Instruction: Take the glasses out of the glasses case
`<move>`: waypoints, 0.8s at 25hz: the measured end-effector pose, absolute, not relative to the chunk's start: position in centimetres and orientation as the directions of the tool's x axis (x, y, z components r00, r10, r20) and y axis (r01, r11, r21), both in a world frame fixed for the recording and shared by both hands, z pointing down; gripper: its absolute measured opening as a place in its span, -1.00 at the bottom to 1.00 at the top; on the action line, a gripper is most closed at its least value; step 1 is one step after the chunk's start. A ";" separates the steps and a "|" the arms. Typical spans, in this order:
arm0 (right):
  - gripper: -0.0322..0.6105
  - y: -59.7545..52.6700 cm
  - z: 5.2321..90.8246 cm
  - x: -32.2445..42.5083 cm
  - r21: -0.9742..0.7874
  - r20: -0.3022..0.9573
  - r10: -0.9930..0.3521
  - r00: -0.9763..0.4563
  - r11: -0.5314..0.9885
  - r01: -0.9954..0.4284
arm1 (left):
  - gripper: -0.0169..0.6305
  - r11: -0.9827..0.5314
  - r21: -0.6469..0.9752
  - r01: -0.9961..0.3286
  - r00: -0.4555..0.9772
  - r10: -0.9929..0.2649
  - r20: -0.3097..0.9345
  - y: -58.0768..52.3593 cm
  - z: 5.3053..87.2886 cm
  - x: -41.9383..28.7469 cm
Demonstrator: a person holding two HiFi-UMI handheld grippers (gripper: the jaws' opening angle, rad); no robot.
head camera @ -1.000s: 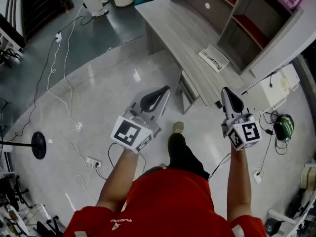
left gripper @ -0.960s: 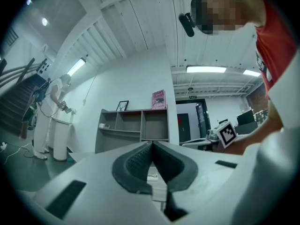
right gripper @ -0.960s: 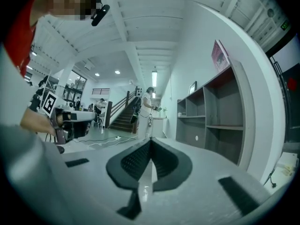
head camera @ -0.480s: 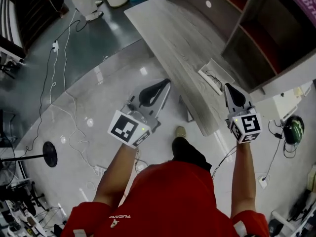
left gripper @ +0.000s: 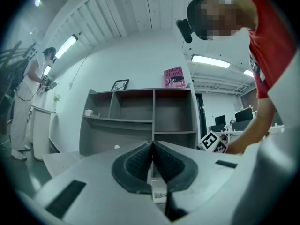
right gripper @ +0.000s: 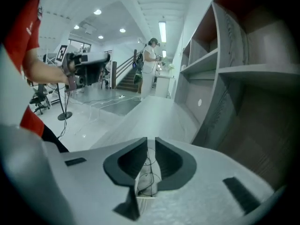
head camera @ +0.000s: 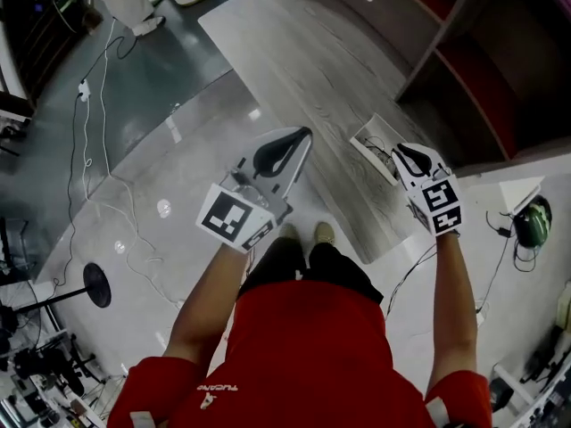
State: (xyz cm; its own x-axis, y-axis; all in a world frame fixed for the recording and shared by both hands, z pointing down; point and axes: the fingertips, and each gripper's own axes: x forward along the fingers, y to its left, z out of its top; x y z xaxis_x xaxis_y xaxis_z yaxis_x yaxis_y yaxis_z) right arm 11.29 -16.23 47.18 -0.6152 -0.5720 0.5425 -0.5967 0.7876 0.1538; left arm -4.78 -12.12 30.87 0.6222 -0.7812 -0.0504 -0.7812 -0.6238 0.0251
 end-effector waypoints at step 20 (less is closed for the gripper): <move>-0.49 -18.0 57.2 11.8 0.076 0.865 -0.302 -0.401 0.869 -0.489 | -0.91 -0.725 0.057 -0.687 0.727 -0.686 0.026 -16.0 33.5 -5.7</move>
